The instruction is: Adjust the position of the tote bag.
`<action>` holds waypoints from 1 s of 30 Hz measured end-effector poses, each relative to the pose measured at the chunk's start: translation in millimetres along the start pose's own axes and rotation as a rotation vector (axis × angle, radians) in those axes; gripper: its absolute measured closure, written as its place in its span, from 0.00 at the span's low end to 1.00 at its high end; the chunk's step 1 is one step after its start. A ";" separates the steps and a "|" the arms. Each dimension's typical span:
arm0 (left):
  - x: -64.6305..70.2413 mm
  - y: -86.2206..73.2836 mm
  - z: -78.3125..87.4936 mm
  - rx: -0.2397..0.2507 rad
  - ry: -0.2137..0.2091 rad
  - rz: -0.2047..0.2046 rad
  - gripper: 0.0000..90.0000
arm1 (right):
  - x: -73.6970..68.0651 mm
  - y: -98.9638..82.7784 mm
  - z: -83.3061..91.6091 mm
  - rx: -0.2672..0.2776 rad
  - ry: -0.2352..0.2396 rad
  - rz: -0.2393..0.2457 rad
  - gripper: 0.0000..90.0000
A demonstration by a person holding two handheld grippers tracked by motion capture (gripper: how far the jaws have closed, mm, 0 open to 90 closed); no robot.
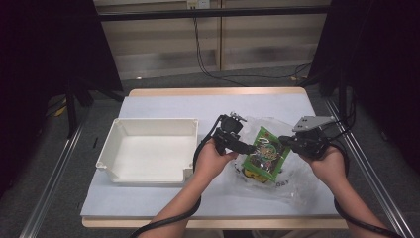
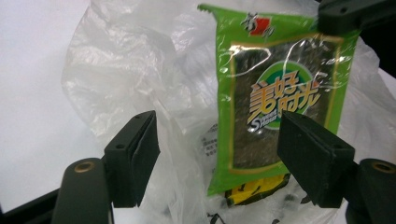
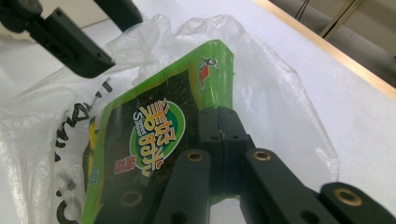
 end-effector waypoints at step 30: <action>2.1 26.0 -31.8 -0.064 -0.061 -0.075 0.77 | -6.2 -0.1 -1.6 0.010 0.016 0.013 1.00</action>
Point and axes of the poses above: each handheld gripper's, and its own axes: z roughly backward along the jaws, y roughly out of its top, x roughly to its right, the point moved 2 cm from there along -z, roughly forward along the jaws, and after that the axes turned 1 degree about -x, right-handed, at the moved point
